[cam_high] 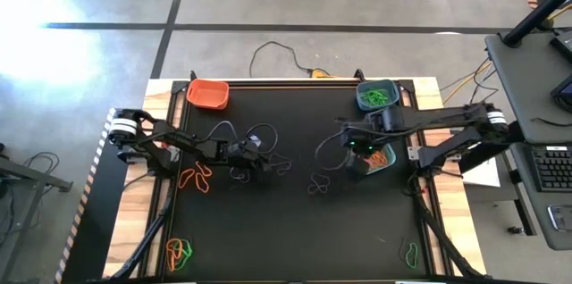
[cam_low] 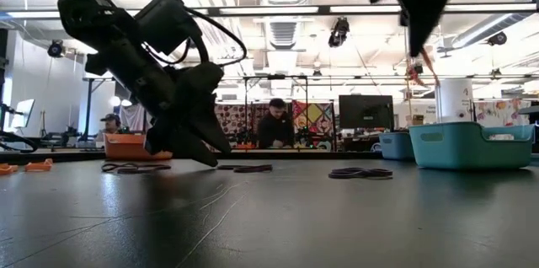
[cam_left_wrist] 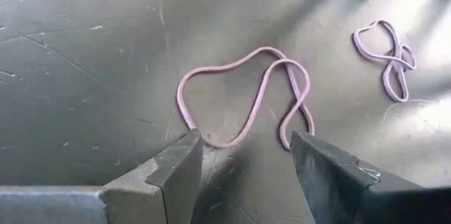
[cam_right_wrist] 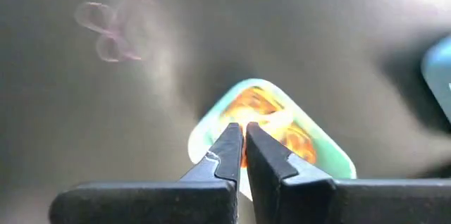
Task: Sort rubber bands into baskets
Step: Put the orange rubber band into the green bin
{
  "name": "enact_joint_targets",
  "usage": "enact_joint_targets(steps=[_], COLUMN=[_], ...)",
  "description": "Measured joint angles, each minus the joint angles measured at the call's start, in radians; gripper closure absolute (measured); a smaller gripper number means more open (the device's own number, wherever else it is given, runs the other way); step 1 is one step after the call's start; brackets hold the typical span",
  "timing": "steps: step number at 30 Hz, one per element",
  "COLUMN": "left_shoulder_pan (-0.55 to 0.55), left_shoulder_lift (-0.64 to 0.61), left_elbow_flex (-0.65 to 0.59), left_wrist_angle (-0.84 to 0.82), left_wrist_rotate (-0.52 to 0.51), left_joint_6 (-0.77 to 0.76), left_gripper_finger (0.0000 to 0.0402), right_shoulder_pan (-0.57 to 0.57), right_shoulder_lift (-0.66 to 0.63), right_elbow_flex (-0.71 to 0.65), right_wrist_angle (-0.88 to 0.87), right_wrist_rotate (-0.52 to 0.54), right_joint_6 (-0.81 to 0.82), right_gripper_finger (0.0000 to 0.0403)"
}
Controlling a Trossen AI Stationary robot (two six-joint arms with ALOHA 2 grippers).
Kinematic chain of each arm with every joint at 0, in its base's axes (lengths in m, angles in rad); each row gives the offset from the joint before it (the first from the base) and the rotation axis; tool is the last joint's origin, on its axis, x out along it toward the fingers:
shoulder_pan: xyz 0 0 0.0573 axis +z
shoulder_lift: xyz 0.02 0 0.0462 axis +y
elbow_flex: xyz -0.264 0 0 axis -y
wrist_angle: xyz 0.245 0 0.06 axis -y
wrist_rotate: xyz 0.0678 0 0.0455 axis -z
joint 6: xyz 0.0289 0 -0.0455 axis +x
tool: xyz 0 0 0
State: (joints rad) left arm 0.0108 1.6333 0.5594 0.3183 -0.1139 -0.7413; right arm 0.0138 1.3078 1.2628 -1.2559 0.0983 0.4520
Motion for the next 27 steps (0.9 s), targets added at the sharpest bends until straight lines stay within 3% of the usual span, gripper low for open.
enact_joint_targets(steps=[5, 9, 14, 22, 25, 27], left_shoulder_pan=[-0.003, -0.003, -0.003, -0.053, -0.057, -0.043], left_shoulder_lift=[-0.005, -0.018, -0.014, -0.014, -0.012, -0.001], left_elbow_flex=[0.0, 0.0, 0.0, 0.04, 0.061, 0.081], left_wrist_angle=[0.004, 0.011, -0.047, -0.031, -0.031, -0.033], left_wrist_rotate=[0.001, -0.001, -0.082, -0.157, -0.127, -0.097], left_joint_6=[0.002, 0.0, -0.004, 0.495, 0.657, 0.678], left_gripper_finger=[0.02, 0.02, 0.02, 0.02, 0.02, 0.02], right_shoulder_pan=[-0.001, -0.001, -0.001, 0.001, 0.002, 0.002], right_shoulder_lift=[-0.042, -0.043, -0.043, -0.046, -0.057, -0.074], right_elbow_flex=[-0.152, -0.297, -0.418, -0.438, -0.423, -0.409], right_wrist_angle=[0.032, 0.187, 0.324, 0.313, 0.307, 0.295], right_wrist_rotate=[0.008, 0.007, 0.007, 0.008, 0.008, 0.008], right_joint_6=[0.077, 0.111, 0.168, 0.18, 0.176, 0.176], right_gripper_finger=[0.0394, 0.0394, 0.0379, 0.0296, 0.0262, 0.0243])
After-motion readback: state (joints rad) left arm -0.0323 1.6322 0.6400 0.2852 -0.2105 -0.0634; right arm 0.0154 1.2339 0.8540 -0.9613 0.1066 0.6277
